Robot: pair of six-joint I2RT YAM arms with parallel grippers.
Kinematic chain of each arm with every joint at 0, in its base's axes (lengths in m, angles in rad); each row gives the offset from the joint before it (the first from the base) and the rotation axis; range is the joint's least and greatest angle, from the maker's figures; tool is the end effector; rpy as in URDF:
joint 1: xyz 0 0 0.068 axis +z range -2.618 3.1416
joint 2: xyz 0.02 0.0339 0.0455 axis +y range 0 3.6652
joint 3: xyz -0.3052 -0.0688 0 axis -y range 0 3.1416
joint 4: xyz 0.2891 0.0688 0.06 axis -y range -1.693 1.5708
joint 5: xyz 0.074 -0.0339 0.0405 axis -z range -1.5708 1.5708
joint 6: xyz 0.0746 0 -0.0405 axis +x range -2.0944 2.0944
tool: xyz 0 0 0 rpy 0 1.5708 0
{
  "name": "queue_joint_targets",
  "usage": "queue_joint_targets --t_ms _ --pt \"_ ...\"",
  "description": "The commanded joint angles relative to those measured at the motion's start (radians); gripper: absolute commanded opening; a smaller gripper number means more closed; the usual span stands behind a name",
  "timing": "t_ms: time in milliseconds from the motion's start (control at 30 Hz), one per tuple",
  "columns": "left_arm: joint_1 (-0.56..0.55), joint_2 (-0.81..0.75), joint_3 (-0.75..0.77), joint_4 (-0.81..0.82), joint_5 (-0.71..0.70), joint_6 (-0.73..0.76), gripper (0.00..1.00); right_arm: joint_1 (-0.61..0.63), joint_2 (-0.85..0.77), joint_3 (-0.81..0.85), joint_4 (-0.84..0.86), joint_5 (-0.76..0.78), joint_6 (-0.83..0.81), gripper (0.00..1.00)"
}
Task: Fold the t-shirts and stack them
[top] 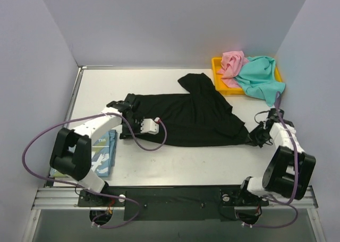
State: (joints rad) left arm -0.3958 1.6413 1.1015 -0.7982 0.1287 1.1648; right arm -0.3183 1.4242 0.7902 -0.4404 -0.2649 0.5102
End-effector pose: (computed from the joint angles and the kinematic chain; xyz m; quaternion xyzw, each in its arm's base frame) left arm 0.3234 -0.1455 0.1768 0.7026 0.6992 -0.0157 0.1314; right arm 0.3038 -0.0795 0.1641 0.3571 0.8927 0.1508 0.2301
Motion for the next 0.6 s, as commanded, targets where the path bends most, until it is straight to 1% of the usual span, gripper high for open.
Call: queue_joint_targets --t_ms 0,67,133,233,333,367,400,433,467,533,567 --pt "-0.063 -0.126 -0.021 -0.258 0.112 -0.091 0.0 -0.137 -0.171 -0.09 -0.112 0.027 0.043 0.0" --pt "-0.09 -0.153 -0.043 -0.35 0.146 -0.108 0.0 -0.188 -0.212 -0.123 -0.133 0.007 0.05 0.0" --pt "-0.116 -0.187 -0.078 -0.39 0.178 -0.119 0.0 -0.211 -0.24 -0.155 -0.161 0.0 0.05 0.0" --pt "-0.13 -0.236 -0.13 -0.392 0.186 -0.132 0.0 -0.241 -0.301 -0.195 -0.172 -0.016 0.051 0.0" --pt "-0.138 -0.267 -0.184 -0.368 0.177 -0.136 0.01 -0.245 -0.32 -0.186 -0.178 -0.019 0.067 0.0" --pt "-0.143 -0.281 -0.199 -0.357 0.166 -0.139 0.22 -0.248 -0.317 -0.18 -0.188 -0.016 0.065 0.07" --pt "-0.147 -0.287 -0.203 -0.345 0.16 -0.143 0.33 -0.257 -0.318 -0.175 -0.196 -0.013 0.059 0.31" --pt "-0.149 -0.293 -0.193 -0.345 0.144 -0.139 0.54 -0.258 -0.321 -0.158 -0.211 0.002 0.057 0.42" --pt "-0.149 -0.296 -0.186 -0.351 0.135 -0.136 0.62 -0.26 -0.34 -0.145 -0.219 0.021 0.056 0.53" --pt "-0.138 -0.294 -0.138 -0.357 0.092 -0.14 0.64 -0.255 -0.382 -0.099 -0.213 0.042 0.036 0.58" --pt "-0.115 -0.285 -0.09 -0.364 0.08 -0.137 0.65 -0.245 -0.396 -0.062 -0.175 0.038 0.027 0.59"
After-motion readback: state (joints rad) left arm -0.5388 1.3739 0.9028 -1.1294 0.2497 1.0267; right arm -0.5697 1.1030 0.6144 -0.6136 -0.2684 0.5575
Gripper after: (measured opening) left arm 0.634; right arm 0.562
